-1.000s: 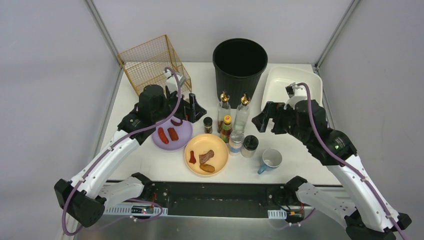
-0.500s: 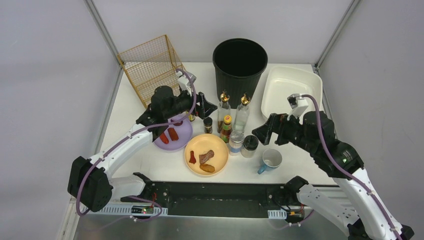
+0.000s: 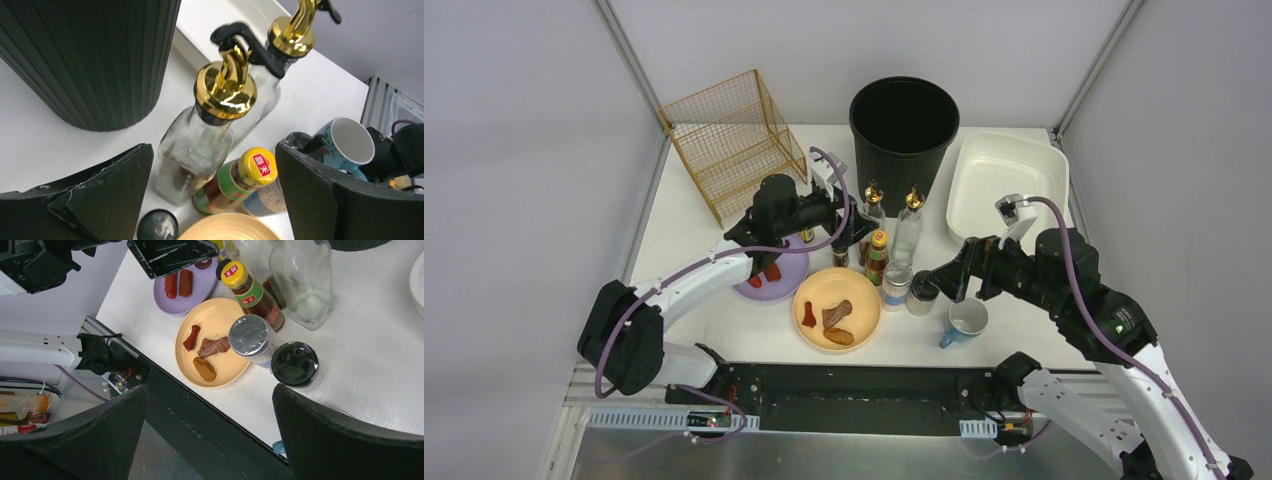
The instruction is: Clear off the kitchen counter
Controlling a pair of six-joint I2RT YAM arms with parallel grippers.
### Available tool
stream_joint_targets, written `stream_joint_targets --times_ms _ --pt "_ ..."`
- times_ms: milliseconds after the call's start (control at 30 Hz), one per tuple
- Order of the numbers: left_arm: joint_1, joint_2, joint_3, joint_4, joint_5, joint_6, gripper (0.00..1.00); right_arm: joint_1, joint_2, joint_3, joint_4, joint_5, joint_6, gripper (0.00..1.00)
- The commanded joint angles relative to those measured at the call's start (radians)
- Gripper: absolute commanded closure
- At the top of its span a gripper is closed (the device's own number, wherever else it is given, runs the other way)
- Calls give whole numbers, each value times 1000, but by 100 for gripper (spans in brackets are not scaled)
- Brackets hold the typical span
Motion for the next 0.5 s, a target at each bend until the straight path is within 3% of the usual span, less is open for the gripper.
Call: stream_joint_targets --times_ms 0,233,467 --pt "-15 13 11 154 1 51 4 4 -15 -13 7 -35 -17 1" --pt "-28 68 15 222 -23 49 6 3 -13 -33 16 -44 -6 1" --pt "-34 120 30 268 -43 43 15 4 -20 -51 25 -60 8 1"
